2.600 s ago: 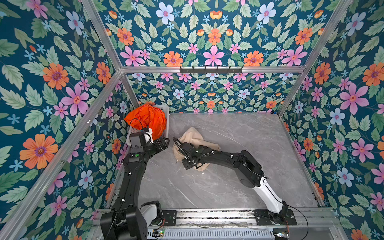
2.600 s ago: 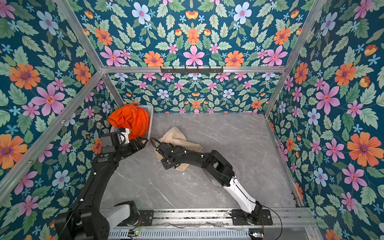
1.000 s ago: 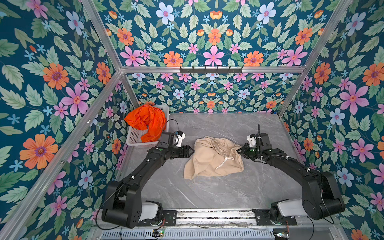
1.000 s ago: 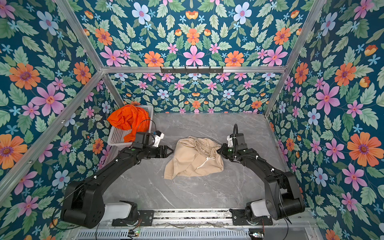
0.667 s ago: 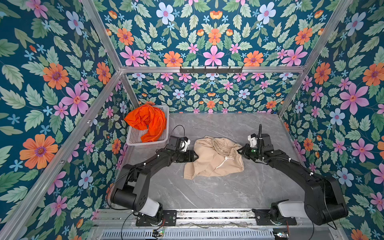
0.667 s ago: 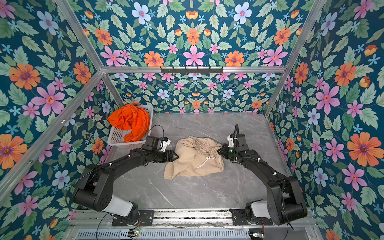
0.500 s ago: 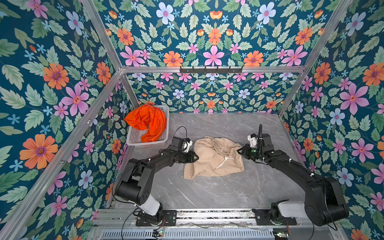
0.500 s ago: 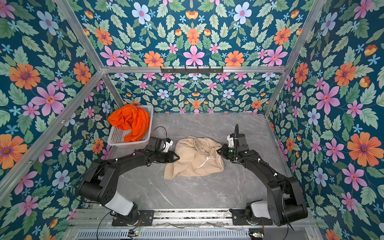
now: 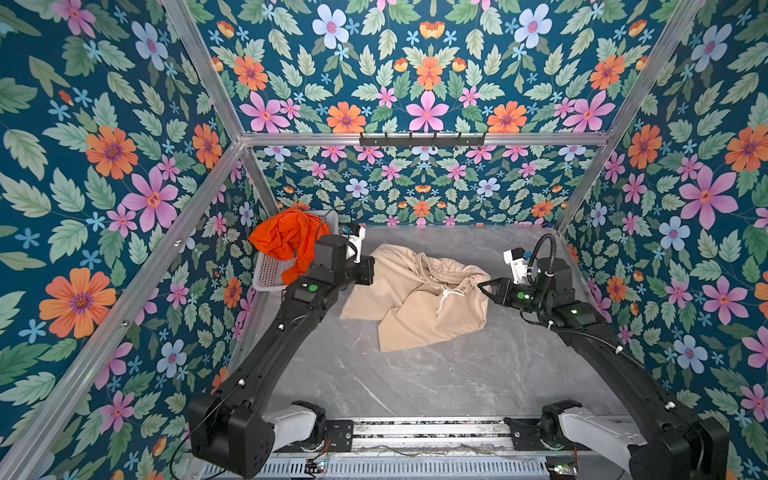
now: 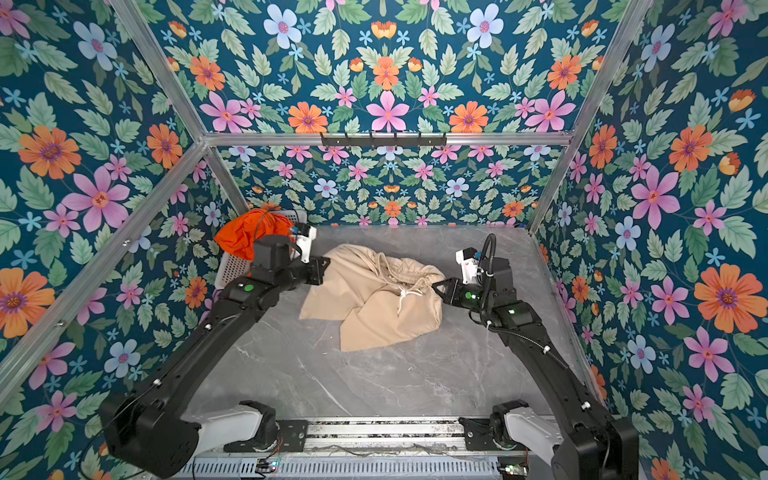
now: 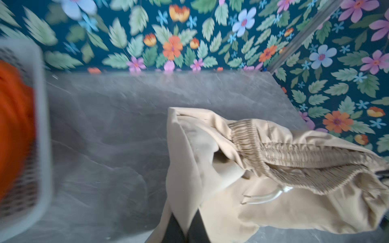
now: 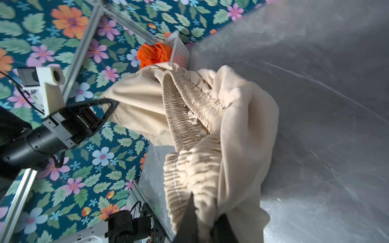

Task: Fold and stack the shorts

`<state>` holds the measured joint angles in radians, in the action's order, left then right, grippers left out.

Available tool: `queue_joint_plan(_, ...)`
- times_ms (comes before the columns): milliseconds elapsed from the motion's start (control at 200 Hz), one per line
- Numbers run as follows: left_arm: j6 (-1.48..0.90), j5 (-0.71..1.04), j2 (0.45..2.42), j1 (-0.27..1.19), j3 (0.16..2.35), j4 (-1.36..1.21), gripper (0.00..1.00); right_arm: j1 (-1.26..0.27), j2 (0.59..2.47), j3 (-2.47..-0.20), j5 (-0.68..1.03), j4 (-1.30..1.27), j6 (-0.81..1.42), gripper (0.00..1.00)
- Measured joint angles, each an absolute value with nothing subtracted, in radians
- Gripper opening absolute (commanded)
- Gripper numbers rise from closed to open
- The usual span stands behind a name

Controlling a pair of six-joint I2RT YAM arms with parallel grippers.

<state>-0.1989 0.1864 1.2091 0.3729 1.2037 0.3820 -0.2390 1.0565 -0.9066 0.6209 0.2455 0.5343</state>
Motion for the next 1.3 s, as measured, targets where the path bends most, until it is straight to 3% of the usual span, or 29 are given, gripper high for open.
queue_joint_plan(260, -0.018, -0.114, 1.134, 0.373, 1.570, 0.594, 0.00, -0.447, 1.003, -1.140, 0.680, 0.366, 0.411, 0.00)
queue_joint_plan(480, 0.142, -0.270, 1.246, 0.372, 1.823, 0.667, 0.00, -0.547, 0.986, -1.203, 0.793, 0.323, 0.433, 0.00)
queue_joint_plan(730, 0.272, -0.278, 1.574, 0.370, 1.980, 0.630, 0.00, -0.432, 0.986, -0.944, 0.719, 0.107, 0.718, 0.00)
queue_joint_plan(970, 0.273, -0.129, 2.022, 0.381, 2.232, 0.556, 0.00, -0.255, 0.999, -0.663, 0.554, 0.030, 0.950, 0.00)
queue_joint_plan(1080, 0.248, -0.076, 2.198, 0.408, 2.311, 0.518, 0.26, -0.204, 1.029, -0.577, 0.492, 0.016, 0.986, 0.00)
queue_joint_plan(1135, 0.230, -0.041, 2.264, 0.422, 2.343, 0.505, 0.42, -0.181, 1.049, -0.548, 0.466, 0.018, 0.992, 0.13)
queue_joint_plan(1185, 0.208, -0.015, 2.306, 0.434, 2.363, 0.501, 0.55, -0.165, 1.063, -0.533, 0.426, 0.025, 0.992, 0.34)
queue_joint_plan(1260, 0.179, 0.012, 2.318, 0.440, 2.358, 0.501, 0.58, -0.146, 1.079, -0.537, 0.381, 0.062, 0.983, 0.56)
queue_joint_plan(1300, 0.173, 0.013, 2.302, 0.438, 2.341, 0.490, 0.58, -0.142, 1.084, -0.552, 0.361, 0.098, 0.962, 0.63)
